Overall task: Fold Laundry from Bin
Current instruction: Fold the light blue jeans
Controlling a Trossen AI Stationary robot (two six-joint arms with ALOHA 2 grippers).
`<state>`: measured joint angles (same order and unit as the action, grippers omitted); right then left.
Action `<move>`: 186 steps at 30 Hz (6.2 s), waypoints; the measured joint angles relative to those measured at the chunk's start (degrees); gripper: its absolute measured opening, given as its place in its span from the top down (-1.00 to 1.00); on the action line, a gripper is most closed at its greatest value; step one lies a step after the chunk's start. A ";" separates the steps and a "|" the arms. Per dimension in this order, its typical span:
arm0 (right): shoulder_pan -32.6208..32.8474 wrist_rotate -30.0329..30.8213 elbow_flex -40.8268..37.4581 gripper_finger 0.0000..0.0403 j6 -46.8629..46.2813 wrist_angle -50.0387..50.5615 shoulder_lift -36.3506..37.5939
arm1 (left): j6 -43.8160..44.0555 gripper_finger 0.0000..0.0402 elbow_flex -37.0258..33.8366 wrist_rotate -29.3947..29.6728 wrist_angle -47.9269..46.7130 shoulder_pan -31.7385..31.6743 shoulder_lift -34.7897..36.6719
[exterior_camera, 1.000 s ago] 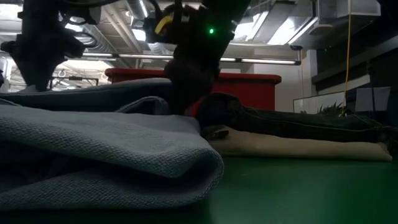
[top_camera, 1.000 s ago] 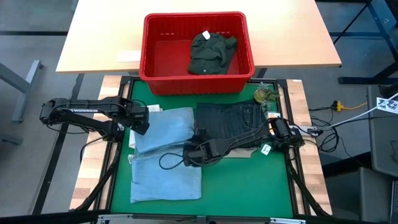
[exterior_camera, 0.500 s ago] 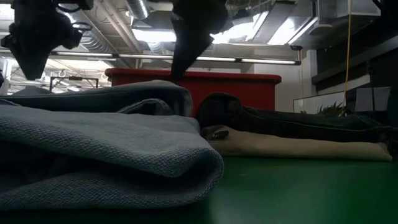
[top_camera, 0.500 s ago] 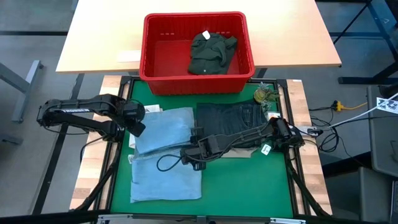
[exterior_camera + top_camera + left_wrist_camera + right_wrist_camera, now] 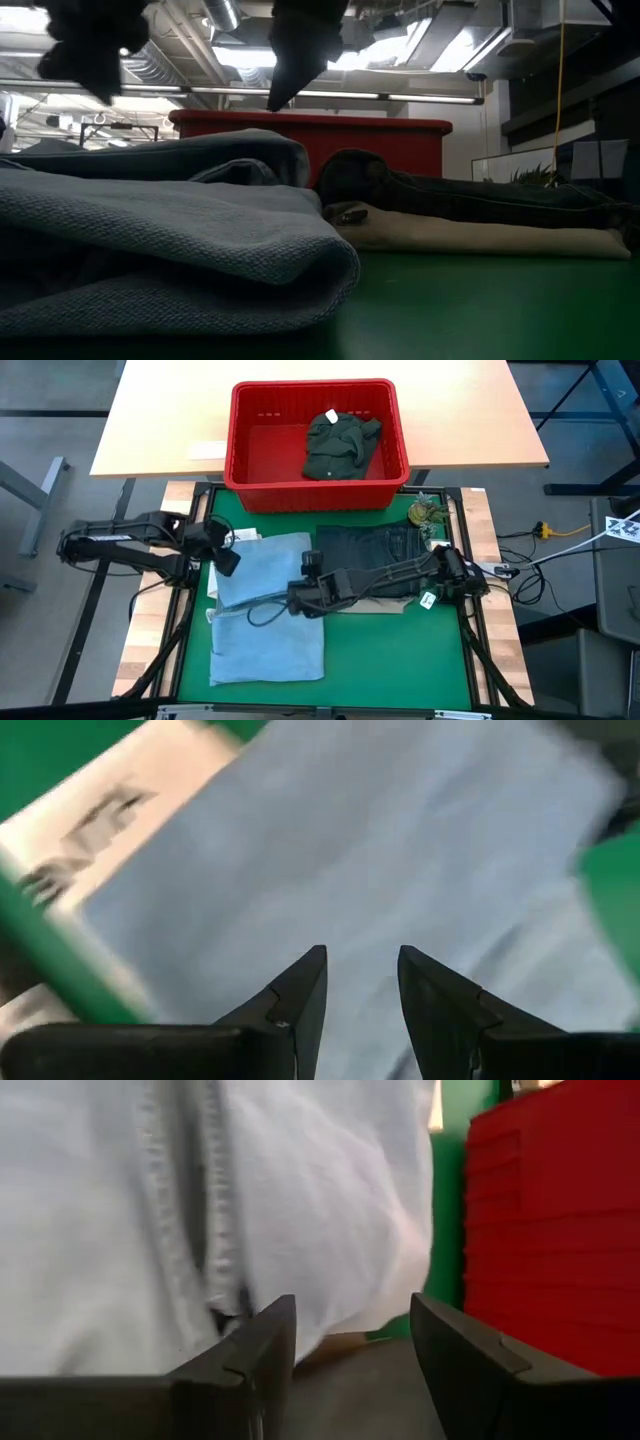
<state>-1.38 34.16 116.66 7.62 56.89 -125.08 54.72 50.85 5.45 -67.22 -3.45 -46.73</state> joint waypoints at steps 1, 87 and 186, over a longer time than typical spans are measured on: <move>-0.70 -0.28 0.00 0.02 0.00 0.03 0.00 | -0.01 0.41 0.00 0.17 2.19 0.80 -0.28; -14.13 -18.66 -0.94 0.02 -1.36 -13.43 -9.79 | 10.79 0.41 -17.17 14.51 3.50 5.04 -6.51; 6.83 -26.63 13.46 0.02 -7.84 17.36 -8.81 | 6.25 0.64 -9.22 -20.08 21.20 29.50 -12.99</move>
<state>5.45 7.53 130.13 -0.22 74.26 -133.88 60.97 41.63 -14.63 -46.02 26.05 -59.72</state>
